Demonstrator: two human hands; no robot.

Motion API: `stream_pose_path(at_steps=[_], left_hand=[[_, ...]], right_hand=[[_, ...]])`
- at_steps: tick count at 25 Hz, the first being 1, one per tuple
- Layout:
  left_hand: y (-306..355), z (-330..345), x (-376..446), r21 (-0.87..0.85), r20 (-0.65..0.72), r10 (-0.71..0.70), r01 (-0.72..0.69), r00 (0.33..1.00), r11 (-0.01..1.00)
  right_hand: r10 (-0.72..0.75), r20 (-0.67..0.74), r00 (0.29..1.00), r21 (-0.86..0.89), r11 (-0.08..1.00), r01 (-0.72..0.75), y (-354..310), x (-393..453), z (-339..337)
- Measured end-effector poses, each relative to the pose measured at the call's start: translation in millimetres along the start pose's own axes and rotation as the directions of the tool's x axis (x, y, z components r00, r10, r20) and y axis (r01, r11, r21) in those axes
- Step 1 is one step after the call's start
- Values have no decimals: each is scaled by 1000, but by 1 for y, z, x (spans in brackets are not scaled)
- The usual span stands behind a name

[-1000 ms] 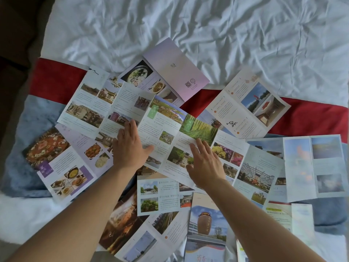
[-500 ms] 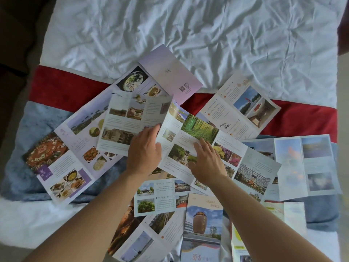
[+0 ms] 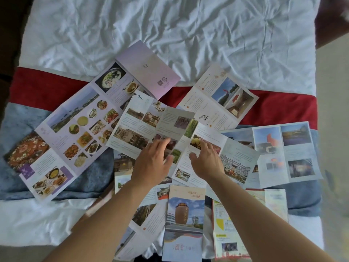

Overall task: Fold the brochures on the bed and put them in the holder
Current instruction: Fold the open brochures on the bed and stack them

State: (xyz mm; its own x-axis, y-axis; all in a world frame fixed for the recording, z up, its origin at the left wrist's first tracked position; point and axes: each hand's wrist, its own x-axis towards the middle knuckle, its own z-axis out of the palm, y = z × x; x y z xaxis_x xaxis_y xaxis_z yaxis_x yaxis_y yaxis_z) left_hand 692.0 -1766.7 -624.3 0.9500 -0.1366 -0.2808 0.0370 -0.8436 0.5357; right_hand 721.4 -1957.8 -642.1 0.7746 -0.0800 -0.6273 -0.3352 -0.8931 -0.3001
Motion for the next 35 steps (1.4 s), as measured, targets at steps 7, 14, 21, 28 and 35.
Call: stream_pose_path(at_steps=[7,14,21,28,35], left_hand=[[-45,-15,35,223,-49,-317,319,947,921],[-66,-33,43,119,-205,-404,433,891,894],[-27,-33,30,-7,-219,44,-46,975,999],[-20,3,33,70,200,-160,149,967,986],[-26,17,36,115,60,-181,173,982,978]], right_hand=[[13,-70,997,-71,997,-18,11,0,12],[13,-42,999,-103,994,-18,21,-1,16],[25,-23,999,-114,993,-28,14,-4,17],[-15,-28,999,-87,996,13,18,-6,12],[353,-72,933,-9,935,-355,31,-13,14]])
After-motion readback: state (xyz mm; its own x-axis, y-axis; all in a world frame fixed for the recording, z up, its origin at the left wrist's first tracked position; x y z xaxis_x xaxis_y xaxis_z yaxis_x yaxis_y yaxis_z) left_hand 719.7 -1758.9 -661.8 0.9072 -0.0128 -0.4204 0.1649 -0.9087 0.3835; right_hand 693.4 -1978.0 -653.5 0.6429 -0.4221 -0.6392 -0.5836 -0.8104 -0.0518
